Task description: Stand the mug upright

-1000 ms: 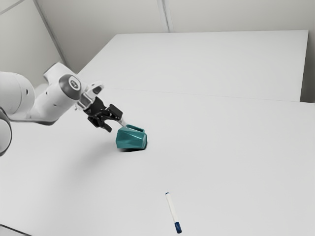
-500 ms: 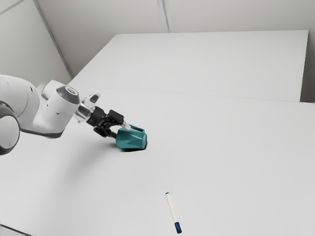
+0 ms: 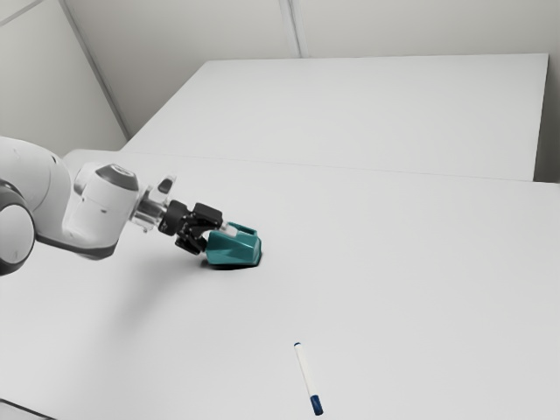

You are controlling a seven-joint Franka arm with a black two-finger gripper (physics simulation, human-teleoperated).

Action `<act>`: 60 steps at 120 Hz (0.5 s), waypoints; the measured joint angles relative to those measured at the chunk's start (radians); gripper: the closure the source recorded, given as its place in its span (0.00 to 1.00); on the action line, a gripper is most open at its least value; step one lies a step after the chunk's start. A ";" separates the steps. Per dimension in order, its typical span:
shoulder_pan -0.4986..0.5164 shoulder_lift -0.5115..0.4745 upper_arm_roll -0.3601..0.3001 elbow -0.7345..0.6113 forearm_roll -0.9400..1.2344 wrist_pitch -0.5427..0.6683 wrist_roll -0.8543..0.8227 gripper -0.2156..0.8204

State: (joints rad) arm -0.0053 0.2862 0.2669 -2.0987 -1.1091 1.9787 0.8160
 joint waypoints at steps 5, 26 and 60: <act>0.001 0.000 0.000 -0.002 -0.002 -0.003 0.006 0.28; 0.003 0.000 0.000 -0.003 -0.006 -0.009 0.028 0.46; 0.004 -0.002 0.000 -0.003 -0.012 -0.010 0.060 0.80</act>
State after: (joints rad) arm -0.0016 0.2841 0.2669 -2.1019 -1.1210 1.9690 0.8755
